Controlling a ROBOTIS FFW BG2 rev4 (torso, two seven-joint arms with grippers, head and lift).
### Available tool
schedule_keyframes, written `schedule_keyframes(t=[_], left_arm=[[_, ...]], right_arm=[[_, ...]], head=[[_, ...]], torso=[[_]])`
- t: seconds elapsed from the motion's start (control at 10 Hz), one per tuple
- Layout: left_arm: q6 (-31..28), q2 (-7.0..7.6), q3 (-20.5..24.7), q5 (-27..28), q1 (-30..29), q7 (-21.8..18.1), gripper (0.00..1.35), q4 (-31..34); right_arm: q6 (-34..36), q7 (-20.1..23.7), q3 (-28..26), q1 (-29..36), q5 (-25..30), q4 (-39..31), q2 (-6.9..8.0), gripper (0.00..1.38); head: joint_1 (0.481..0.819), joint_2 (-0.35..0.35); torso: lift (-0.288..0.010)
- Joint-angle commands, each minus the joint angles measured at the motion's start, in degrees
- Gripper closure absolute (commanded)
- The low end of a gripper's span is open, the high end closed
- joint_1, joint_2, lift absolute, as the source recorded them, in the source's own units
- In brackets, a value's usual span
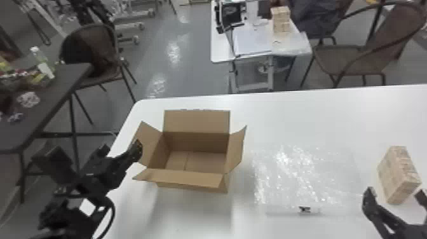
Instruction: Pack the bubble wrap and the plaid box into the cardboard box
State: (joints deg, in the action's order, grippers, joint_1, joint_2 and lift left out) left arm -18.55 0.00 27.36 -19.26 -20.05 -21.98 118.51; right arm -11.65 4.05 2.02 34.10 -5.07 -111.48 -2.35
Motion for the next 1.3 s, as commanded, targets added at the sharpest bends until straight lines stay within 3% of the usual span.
schedule_keyframes(t=[0.0, 0.2, 0.3, 0.5, 0.8, 0.9, 1.0, 1.1, 1.2], left_arm=[[-2.4, -0.15, 0.7, -4.3, 1.2, -0.5, 0.15, -2.0], [-3.8, -0.15, 0.0, -11.2, 2.2, -1.1, 0.15, -6.1], [-3.9, -0.15, -0.7, -11.9, 3.0, -1.2, 0.15, -7.8], [-3.6, 0.27, -0.6, -9.9, 4.8, -3.3, 0.15, -10.8], [-1.2, 0.27, -0.7, -8.5, 6.6, -3.3, 0.16, -13.7], [-0.9, 0.35, -0.7, -7.3, 7.2, -3.3, 0.34, -14.0], [0.9, 0.18, -0.9, -6.6, 7.5, -2.9, 0.91, -14.2], [1.6, -0.15, -1.2, -6.8, 7.4, -1.6, 1.2, -13.8], [1.4, -0.15, -0.9, -6.9, 7.4, -1.4, 1.21, -13.7]], right_arm=[[0.1, 0.1, 0.4, -0.4, -0.2, 0.1, -0.37, 0.34], [0.1, 0.3, 0.6, -0.7, -0.3, 0.3, -0.46, 0.34], [0.2, 0.6, 0.6, -1.0, -0.4, 0.5, -0.46, 0.34], [0.4, 2.0, 0.6, -1.6, -0.6, 0.7, -0.55, 0.34], [0.7, 2.5, 0.6, -2.0, -1.1, 1.0, -0.64, 0.34], [0.8, 3.0, 0.6, -2.3, -1.2, 1.2, -0.64, 0.34], [0.8, 3.4, 0.6, -2.5, -1.4, 1.4, -0.64, 0.34], [0.8, 3.5, 0.6, -2.5, -1.6, 1.4, -0.64, 0.34], [0.9, 3.5, 0.6, -2.5, -1.6, 1.4, -0.64, 0.34]], head=[[0.695, 0.237], [0.695, 0.234], [0.695, 0.227], [0.695, 0.211], [0.695, 0.216], [0.695, 0.219], [0.695, 0.222], [0.695, 0.228], [0.695, 0.23]], torso=[[-0.102], [-0.102], [-0.102], [-0.102], [-0.102], [-0.102], [-0.102], [-0.102], [-0.102]])
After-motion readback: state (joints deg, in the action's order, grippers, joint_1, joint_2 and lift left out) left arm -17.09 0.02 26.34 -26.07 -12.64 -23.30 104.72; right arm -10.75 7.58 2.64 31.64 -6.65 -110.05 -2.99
